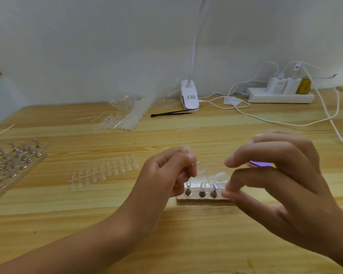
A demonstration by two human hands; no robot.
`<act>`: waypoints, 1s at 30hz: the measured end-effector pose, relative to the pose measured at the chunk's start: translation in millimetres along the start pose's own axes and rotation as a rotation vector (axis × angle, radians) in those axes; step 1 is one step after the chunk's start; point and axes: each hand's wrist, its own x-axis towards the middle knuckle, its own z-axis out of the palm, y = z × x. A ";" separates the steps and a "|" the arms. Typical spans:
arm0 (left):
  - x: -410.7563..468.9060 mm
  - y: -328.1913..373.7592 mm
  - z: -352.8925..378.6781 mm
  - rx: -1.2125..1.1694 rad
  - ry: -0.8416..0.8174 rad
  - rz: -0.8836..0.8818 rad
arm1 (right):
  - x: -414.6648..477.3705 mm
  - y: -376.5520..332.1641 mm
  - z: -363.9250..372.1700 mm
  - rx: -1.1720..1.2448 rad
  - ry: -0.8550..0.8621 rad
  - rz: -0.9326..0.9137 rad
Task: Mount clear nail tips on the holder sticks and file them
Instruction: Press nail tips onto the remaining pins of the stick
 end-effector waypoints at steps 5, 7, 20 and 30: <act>-0.6 1.9 -2.1 -0.040 -0.125 0.123 | 8.6 -3.2 -5.0 0.328 -0.034 0.396; -2.3 1.6 0.4 -0.035 -0.208 0.148 | 9.4 3.9 -4.0 0.426 -0.084 0.578; -1.9 -4.7 1.7 -0.008 -0.235 0.100 | 1.3 23.4 1.4 0.492 -0.191 0.551; -2.6 -5.6 1.1 -0.044 -0.213 0.087 | -4.8 27.7 4.5 0.228 -0.251 0.364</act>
